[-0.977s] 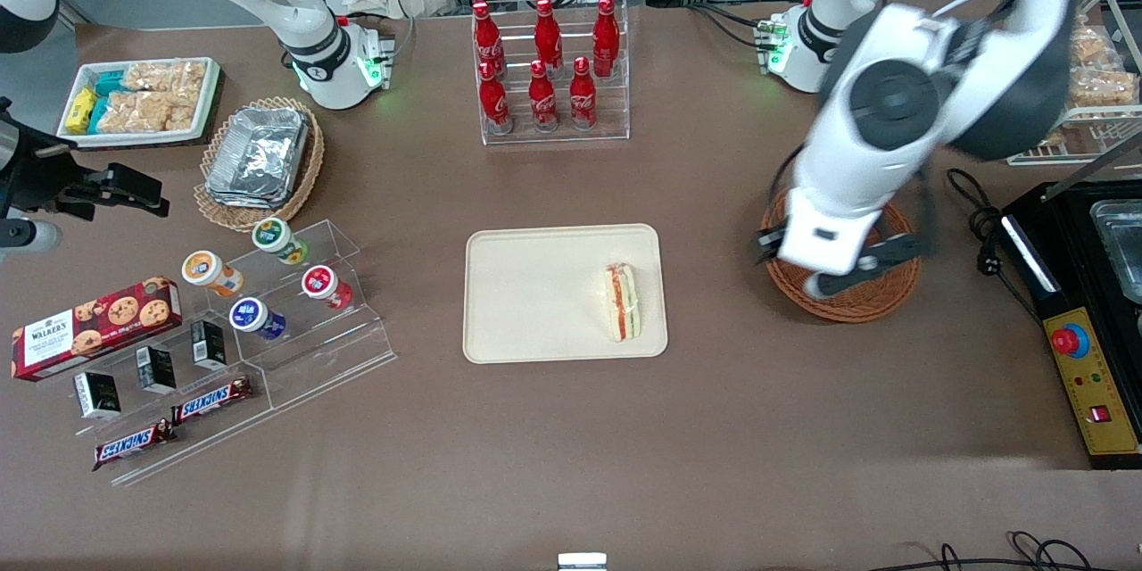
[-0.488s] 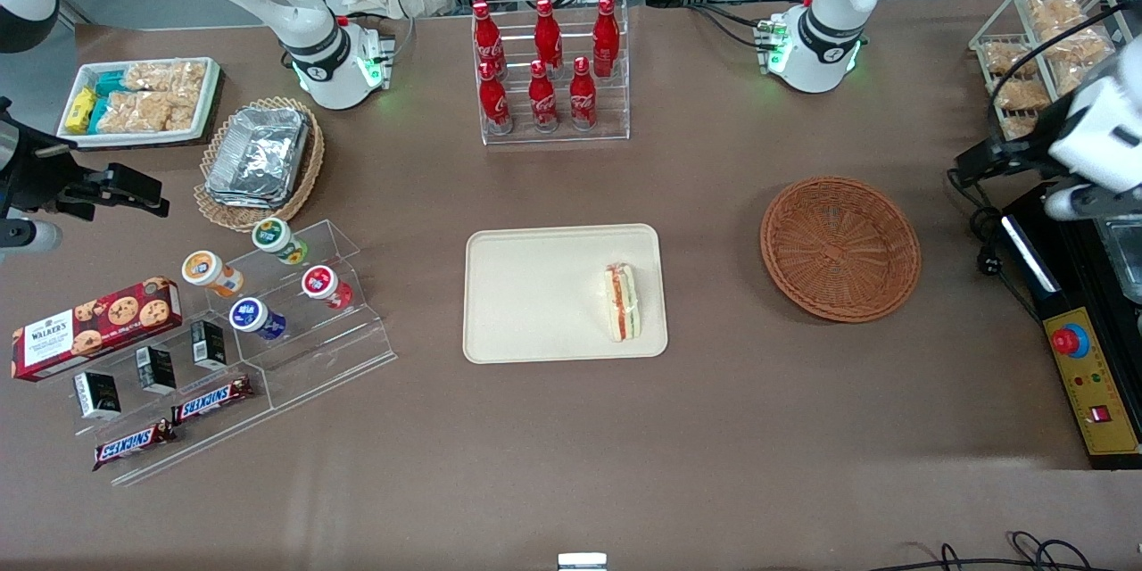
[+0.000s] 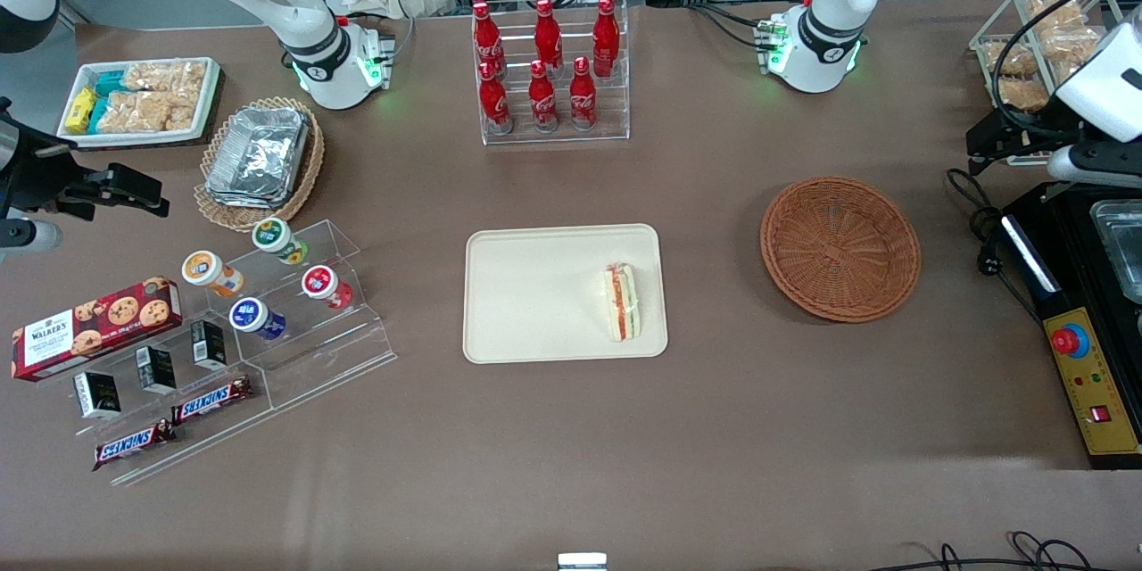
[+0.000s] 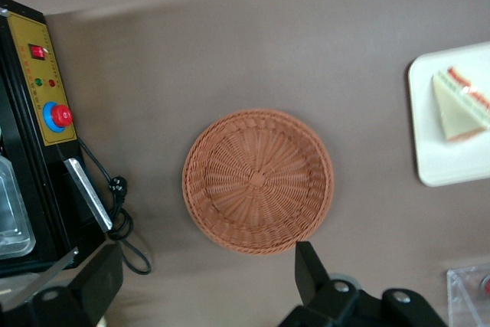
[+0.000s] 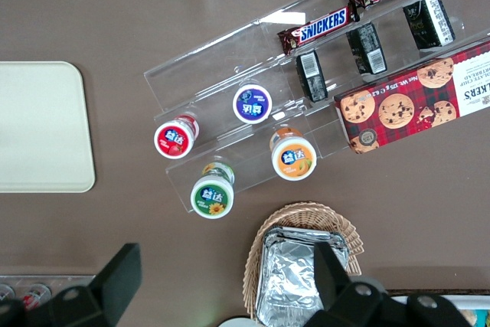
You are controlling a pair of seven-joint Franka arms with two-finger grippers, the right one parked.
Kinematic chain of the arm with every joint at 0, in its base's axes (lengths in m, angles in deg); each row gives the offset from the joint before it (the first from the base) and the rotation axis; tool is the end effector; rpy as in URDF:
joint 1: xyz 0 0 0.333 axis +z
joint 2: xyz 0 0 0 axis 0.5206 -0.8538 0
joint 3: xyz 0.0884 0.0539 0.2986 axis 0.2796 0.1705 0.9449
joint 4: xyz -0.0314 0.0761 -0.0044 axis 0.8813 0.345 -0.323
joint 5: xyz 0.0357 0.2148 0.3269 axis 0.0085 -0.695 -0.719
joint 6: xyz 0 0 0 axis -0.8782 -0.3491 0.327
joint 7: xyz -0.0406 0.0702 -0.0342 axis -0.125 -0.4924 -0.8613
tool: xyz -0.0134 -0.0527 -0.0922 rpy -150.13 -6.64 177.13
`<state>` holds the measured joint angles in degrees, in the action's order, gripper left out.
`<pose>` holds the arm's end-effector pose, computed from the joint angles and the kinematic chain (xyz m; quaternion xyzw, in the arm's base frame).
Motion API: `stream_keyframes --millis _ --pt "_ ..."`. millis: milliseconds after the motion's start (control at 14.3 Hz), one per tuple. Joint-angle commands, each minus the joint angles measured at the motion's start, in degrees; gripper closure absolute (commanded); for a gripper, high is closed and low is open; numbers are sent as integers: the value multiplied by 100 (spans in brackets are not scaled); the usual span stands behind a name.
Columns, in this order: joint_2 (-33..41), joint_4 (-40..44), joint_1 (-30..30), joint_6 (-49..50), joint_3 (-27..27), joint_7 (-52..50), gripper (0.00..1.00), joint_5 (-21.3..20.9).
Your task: Place sandwich from basket to tray
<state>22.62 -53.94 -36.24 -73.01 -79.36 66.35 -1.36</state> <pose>0.5333 -0.0307 0.6464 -0.9980 0.0602 -0.0127 0.0144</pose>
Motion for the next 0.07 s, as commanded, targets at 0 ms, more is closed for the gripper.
stream_keyframes --millis 0 --pt "-149 221 -5 163 13 -457 0 -46"
